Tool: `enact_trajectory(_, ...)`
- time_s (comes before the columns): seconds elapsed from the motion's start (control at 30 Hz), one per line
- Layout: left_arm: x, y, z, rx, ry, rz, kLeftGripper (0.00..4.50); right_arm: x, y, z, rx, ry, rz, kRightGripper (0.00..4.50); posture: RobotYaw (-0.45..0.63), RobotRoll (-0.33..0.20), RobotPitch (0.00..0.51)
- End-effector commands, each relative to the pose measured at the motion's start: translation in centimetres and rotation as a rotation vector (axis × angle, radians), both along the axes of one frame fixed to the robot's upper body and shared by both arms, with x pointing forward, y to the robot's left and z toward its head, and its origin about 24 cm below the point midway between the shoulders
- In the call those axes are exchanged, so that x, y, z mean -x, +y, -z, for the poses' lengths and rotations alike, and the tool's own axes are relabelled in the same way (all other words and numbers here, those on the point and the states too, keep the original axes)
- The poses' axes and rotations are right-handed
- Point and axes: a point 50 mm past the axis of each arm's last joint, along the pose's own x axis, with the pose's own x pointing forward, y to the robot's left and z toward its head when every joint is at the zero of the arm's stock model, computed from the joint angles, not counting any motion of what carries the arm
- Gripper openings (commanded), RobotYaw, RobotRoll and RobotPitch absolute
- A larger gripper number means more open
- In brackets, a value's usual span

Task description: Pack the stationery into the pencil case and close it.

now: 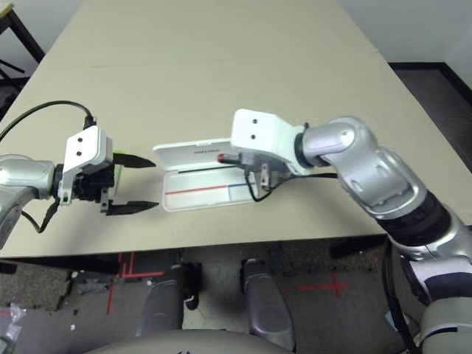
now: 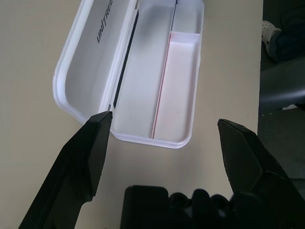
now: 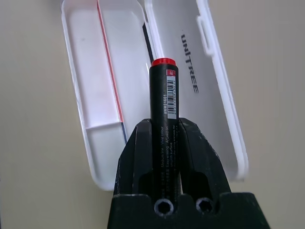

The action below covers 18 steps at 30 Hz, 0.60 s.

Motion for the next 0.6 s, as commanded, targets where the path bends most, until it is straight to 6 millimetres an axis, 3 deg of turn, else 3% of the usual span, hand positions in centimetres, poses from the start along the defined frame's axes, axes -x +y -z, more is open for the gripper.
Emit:
enact_trajectory(0.03,0.3,0.0,0.0,-0.011,-0.001,-0.007,4.5,0.1,1.0,0.3,0.029,-0.022,-0.034,0.52,-0.1,0.0,0.182)
enact_trajectory(0.23,0.3,0.0,0.1,-0.013,-0.003,-0.016,4.5,0.4,4.0,0.3,0.008,-0.054,-0.075,0.52,-0.09,0.0,0.184)
enact_trajectory(0.6,0.4,-0.1,0.2,-0.014,-0.004,-0.021,4.5,-0.4,4.9,1.8,0.04,-0.033,-0.072,0.52,-0.08,0.0,0.192)
